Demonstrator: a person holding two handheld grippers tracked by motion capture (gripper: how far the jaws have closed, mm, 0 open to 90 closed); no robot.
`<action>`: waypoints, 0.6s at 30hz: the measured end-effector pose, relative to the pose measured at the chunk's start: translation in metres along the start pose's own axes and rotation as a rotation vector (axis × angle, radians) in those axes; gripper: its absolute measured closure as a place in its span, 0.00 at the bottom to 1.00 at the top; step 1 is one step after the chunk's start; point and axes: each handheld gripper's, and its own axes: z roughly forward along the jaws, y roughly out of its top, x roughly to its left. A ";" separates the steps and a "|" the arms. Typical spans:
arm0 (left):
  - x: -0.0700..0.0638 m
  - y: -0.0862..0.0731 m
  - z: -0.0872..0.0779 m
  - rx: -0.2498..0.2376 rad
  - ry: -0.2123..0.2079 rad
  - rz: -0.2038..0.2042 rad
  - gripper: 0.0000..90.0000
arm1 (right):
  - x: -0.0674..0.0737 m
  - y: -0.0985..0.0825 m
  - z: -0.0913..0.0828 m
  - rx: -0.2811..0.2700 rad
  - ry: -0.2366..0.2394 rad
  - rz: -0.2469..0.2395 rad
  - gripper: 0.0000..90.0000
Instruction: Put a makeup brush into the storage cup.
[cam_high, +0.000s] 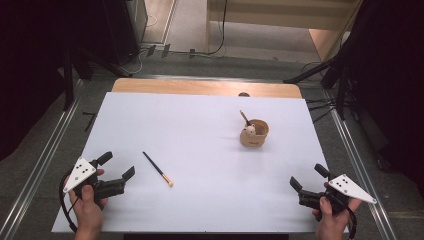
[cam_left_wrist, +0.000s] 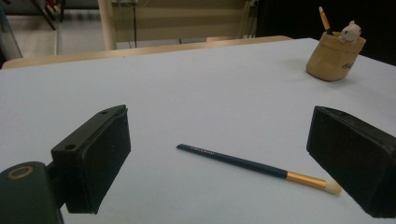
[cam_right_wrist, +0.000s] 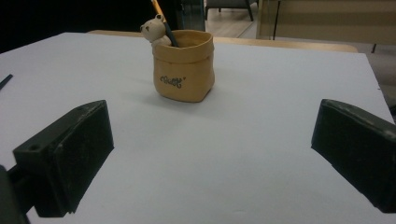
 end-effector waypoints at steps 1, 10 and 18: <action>-0.001 0.002 0.001 -0.003 -0.003 0.001 0.07 | 0.000 0.000 0.000 0.001 -0.001 -0.002 0.00; -0.003 0.016 0.014 0.029 -0.035 -0.016 0.07 | 0.000 0.001 0.005 0.008 0.007 -0.005 0.00; -0.013 0.023 0.020 0.087 -0.056 0.026 0.07 | 0.002 0.001 0.009 0.018 0.021 -0.016 0.00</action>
